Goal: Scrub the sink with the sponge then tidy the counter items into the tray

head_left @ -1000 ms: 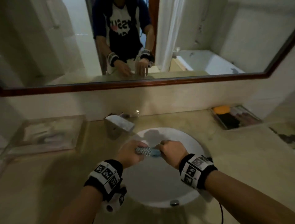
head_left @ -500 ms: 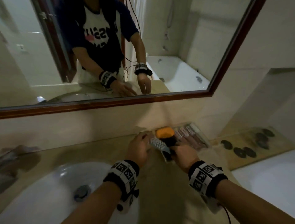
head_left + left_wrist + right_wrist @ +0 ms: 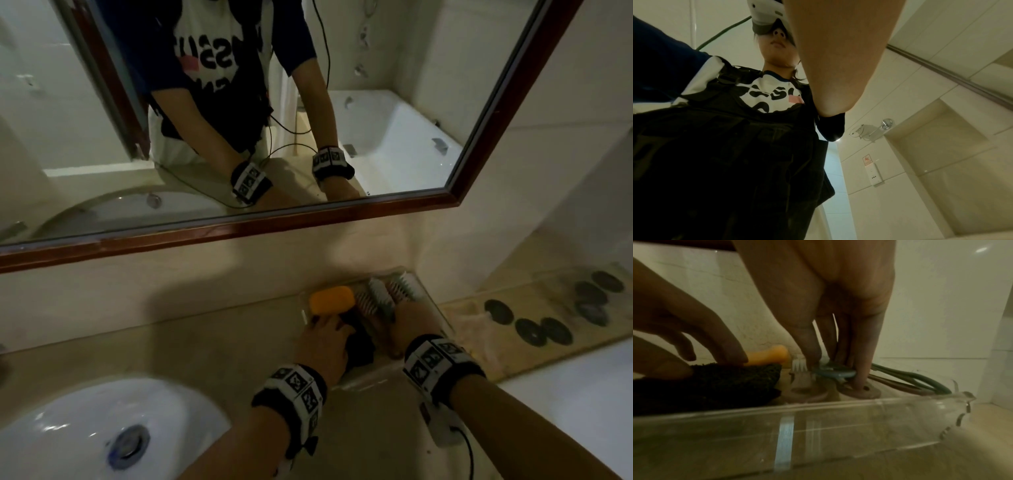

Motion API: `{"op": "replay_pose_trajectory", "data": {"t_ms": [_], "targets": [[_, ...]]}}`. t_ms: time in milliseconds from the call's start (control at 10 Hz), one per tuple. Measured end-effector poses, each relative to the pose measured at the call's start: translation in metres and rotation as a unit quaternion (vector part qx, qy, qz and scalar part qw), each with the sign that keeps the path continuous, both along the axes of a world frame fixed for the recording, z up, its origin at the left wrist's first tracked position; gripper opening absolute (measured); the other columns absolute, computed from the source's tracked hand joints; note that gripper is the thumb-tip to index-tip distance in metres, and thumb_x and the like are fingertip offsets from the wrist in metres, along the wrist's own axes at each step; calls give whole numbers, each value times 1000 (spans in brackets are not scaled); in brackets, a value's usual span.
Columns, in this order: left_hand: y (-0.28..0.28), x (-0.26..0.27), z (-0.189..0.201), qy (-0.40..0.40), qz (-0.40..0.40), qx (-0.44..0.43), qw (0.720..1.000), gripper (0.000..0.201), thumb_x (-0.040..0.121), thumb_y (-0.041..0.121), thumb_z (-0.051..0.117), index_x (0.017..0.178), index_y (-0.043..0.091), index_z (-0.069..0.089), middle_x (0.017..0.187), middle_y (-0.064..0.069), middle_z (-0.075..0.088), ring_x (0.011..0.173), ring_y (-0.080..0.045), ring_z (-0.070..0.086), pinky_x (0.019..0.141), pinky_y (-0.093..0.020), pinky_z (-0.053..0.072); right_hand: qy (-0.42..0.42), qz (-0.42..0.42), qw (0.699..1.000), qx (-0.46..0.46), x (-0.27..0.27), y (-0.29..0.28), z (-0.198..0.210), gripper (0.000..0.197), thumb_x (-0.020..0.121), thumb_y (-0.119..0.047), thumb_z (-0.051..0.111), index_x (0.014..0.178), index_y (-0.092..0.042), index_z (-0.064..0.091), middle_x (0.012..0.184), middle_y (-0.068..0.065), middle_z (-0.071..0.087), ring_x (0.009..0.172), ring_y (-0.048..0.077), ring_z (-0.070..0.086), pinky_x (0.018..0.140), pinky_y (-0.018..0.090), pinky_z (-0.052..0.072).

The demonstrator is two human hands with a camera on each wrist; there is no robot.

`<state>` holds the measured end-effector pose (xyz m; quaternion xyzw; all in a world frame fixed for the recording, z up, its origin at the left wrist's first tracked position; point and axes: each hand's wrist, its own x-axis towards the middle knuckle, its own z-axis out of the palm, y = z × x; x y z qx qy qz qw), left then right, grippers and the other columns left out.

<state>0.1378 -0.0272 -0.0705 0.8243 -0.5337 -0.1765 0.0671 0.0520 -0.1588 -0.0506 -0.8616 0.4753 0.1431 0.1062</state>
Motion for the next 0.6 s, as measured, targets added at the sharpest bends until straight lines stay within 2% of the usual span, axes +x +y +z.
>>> {"op": "replay_pose_trajectory", "data": {"t_ms": [100,400,500,600], "targets": [[-3,2,-3,-10,-1,1,1000,43,96,19,44,139,20,44,142,-4,43,135,-24,35,112,-36,29,29,7,1000,-5,2,-1,0,26,98,-14,40,109,-7,63,117,12,65,108,28,61,91,36,50],[-1,3,2,12,1,10,1000,40,95,16,45,135,19,51,139,-5,46,133,-24,38,109,-35,30,58,15,998,-7,3,7,4,19,95,-10,49,109,-5,60,118,12,63,109,28,61,90,36,51],[2,4,9,29,11,2,1000,39,95,16,45,134,19,51,141,-5,45,131,-25,40,107,-35,32,27,14,1000,-2,-2,5,7,22,96,-15,47,109,-5,62,118,14,64,109,30,61,90,37,50],[7,9,24,30,26,-2,999,39,96,16,44,134,20,50,142,-5,44,129,-27,44,105,-37,35,-12,5,1000,12,-6,4,18,29,95,-21,47,117,-5,59,121,16,62,112,32,60,90,37,49]]}}
